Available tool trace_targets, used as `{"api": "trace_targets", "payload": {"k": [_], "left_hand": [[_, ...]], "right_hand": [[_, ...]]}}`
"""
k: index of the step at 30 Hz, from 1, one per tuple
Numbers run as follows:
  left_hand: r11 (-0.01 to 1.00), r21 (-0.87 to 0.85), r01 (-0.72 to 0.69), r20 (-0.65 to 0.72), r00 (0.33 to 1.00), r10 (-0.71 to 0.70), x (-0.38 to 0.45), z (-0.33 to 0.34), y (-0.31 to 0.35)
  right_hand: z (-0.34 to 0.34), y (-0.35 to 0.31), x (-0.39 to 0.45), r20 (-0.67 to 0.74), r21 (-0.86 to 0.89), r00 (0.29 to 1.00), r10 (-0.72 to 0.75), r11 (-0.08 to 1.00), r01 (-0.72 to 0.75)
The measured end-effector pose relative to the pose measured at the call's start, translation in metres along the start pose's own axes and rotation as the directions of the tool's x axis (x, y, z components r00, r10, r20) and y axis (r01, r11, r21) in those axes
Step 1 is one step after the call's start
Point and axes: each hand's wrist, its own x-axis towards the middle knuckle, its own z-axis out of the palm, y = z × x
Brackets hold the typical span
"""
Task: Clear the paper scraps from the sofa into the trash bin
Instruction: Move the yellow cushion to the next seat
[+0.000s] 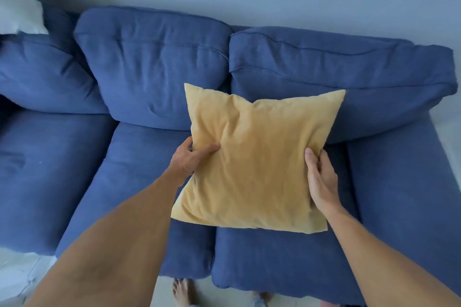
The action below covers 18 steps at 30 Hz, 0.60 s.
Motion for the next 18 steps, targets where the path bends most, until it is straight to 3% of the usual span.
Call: {"api": "trace_targets", "payload": {"k": [10,18], "left_hand": [[0.991,0.114,0.076,-0.246,0.968,-0.045,0.011,-0.221,-0.037],[0.965,0.207,0.162,-0.287,0.953,-0.099,0.053,-0.305,-0.098]], "right_hand": [[0.213,-0.027,-0.064,0.244,0.048,0.968,0.061,0.996,-0.075],[0.325,0.008,-0.085,0.379,-0.029,0.910,0.169,0.985,-0.171]]}}
